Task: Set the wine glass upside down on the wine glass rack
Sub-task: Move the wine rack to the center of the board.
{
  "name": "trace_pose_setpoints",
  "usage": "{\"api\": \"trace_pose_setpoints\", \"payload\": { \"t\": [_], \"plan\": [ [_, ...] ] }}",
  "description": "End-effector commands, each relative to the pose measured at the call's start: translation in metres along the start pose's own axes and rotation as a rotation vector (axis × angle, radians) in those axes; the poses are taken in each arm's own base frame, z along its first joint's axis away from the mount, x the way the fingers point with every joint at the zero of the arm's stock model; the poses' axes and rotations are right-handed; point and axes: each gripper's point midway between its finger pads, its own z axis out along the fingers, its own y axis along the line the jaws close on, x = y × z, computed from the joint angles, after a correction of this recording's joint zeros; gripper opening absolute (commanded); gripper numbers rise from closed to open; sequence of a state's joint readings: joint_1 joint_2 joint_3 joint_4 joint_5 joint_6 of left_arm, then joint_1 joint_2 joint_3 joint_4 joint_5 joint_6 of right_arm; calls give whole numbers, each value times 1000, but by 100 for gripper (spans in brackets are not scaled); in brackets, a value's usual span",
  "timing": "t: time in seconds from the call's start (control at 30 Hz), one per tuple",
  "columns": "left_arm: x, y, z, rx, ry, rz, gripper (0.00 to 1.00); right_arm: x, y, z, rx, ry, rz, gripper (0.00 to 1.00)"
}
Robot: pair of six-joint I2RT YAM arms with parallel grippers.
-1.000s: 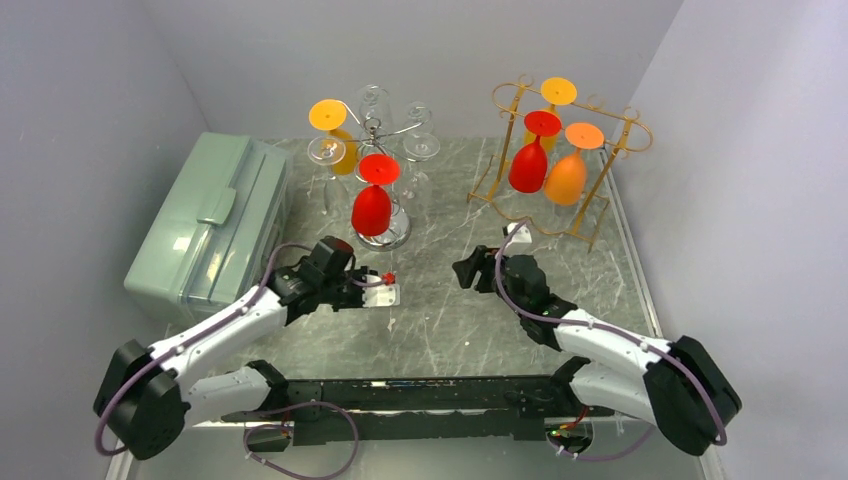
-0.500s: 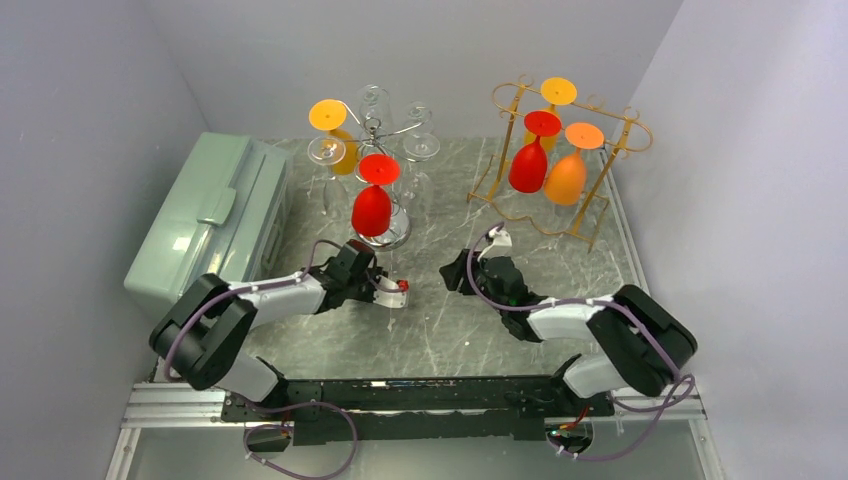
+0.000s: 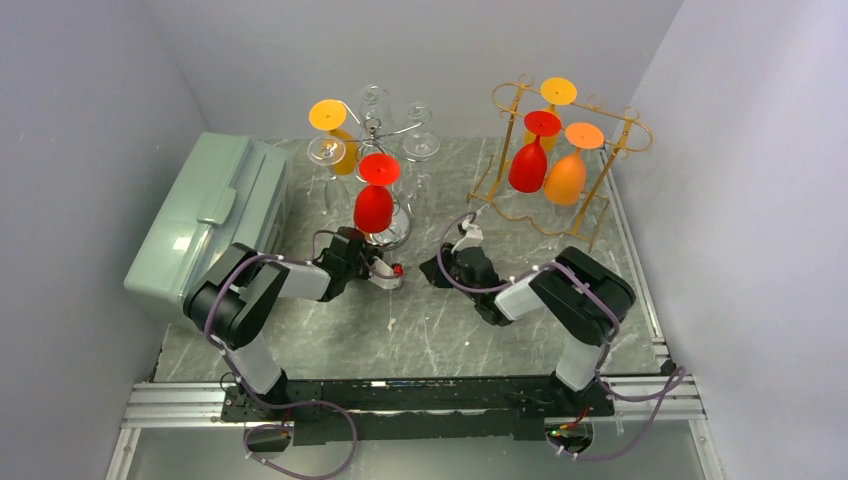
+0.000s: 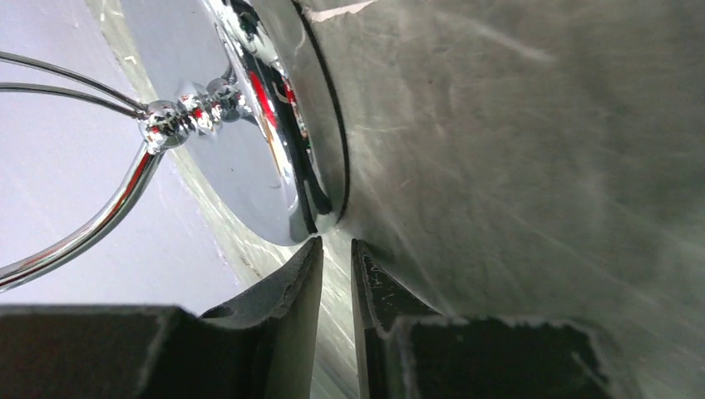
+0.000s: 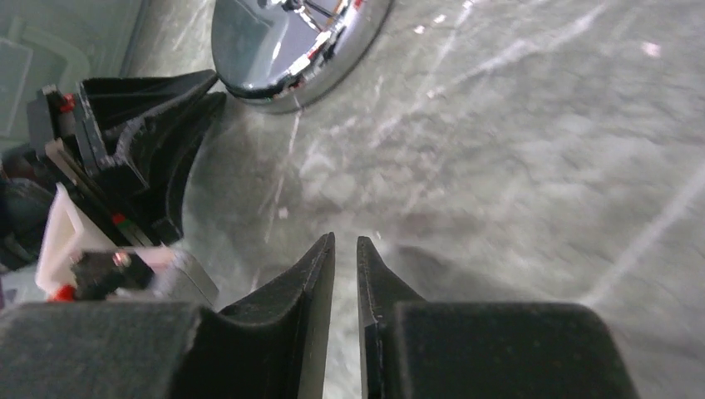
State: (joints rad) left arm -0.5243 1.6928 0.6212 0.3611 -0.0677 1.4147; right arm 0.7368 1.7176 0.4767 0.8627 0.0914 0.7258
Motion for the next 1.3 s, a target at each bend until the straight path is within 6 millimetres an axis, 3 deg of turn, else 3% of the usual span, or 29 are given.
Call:
{"api": "trace_pose_setpoints", "payload": {
  "t": [0.0, 0.27, 0.47, 0.73, 1.27],
  "plan": [
    [2, 0, 11, -14, -14, 46, 25, -23, 39, 32, -113, -62, 92, 15],
    [8, 5, 20, -29, -26, 26, 24, -14, 34, 84, -84, -64, 212, 5],
    [3, 16, 31, -62, -57, 4, 23, -10, 26, 110, -60, -79, 312, 0],
    [1, 23, 49, -85, -90, -5, 22, -17, 6, 123, -9, -132, 398, 0],
    [-5, 55, 82, -120, -124, -23, 23, -64, -23, 151, 68, -247, 439, 0]
  ]
}}
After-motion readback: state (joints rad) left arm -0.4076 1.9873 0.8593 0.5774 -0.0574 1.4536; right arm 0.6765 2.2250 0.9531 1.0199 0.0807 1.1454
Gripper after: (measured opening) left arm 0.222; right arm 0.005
